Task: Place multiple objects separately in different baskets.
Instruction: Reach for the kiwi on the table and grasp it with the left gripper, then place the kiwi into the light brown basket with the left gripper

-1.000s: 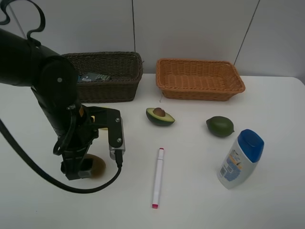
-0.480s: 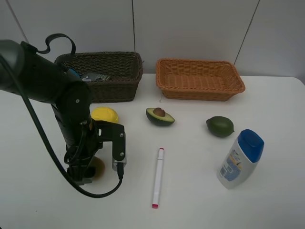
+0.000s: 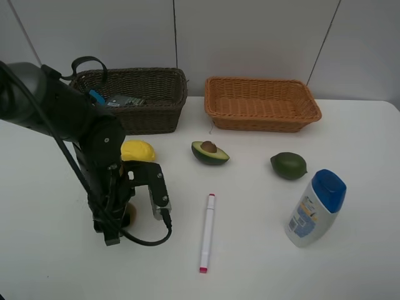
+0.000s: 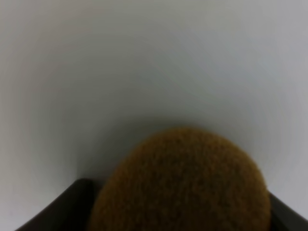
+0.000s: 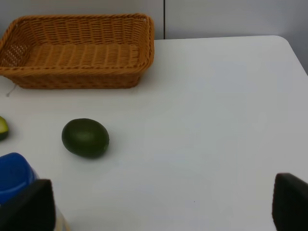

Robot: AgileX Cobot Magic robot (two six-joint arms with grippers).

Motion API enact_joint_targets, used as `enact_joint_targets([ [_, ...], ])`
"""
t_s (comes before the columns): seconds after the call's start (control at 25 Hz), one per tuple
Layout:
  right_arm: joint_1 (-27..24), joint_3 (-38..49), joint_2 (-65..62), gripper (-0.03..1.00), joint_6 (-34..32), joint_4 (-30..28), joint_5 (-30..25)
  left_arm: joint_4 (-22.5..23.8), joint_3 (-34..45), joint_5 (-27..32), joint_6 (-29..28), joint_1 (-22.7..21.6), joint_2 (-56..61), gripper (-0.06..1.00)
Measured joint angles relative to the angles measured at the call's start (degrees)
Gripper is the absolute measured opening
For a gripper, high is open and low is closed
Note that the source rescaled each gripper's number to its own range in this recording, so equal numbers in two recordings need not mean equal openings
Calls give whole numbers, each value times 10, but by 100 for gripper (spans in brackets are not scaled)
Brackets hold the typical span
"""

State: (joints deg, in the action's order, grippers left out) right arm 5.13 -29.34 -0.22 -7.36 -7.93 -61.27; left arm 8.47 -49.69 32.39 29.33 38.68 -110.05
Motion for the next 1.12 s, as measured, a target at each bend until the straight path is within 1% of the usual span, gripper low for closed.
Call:
enact_joint_targets([
  [0.08,0,0,0,99,0,0,0,5,-6,11,-40,0,0,52],
  [0.24,0,0,0,99,0,0,0,6,-57,63,-164,0,15,52],
  [0.28,0,0,0,99,0,0,0,5,-88,80,-205,0,21,52],
  [0.4,0,0,0,99,0,0,0,-19,-185,120,-273,0,33,52],
  [0.48,0,0,0,99,0,0,0,-47,-269,135,-290,0,32,52],
  [0.6,0,0,0,99,0,0,0,-79,-394,133,-293,0,16,52],
  [0.76,0,0,0,99,0,0,0,-105,-559,116,-307,0,-65,52],
  [0.96,0,0,0,99,0,0,0,-109,-721,84,-309,0,-214,52],
  [1.12,0,0,0,99,0,0,0,-91,-798,43,-309,0,-309,52],
])
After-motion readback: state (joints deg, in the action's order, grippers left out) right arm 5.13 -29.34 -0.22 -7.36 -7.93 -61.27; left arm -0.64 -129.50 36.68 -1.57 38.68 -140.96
